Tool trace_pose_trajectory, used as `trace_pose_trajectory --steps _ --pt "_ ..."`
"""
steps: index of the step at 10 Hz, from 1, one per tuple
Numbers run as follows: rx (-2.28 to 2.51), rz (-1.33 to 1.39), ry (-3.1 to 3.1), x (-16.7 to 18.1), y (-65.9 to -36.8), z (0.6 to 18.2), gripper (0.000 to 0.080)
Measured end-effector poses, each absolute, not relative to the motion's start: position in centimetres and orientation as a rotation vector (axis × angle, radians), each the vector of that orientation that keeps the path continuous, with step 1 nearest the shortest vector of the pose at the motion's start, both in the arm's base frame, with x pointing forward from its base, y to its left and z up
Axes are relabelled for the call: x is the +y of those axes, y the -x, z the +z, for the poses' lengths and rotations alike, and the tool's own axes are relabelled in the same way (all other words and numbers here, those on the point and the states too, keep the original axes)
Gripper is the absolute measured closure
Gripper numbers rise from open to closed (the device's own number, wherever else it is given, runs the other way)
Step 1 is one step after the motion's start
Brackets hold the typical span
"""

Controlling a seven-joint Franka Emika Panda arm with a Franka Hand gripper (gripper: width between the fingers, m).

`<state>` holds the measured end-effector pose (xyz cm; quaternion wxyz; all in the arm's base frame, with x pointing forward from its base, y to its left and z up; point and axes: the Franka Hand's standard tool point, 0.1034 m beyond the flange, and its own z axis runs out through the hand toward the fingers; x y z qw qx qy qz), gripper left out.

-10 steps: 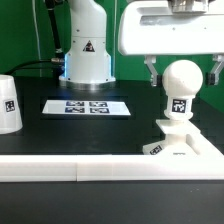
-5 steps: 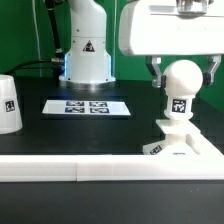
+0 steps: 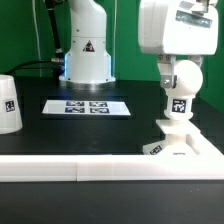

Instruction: Assemble lamp

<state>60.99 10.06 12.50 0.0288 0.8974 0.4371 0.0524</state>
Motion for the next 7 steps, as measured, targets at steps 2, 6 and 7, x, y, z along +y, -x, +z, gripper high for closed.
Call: trace_pose_trajectory --steps 2,6,7 --pt "1.507 0.144 -2.671 10.12 -60.99 12.55 0.0101" --pt "1.576 0.136 -2.624 10.62 -60.90 12.46 0.0101" --pt "1.575 0.134 -2.625 10.52 -60.91 12.34 0.0190"
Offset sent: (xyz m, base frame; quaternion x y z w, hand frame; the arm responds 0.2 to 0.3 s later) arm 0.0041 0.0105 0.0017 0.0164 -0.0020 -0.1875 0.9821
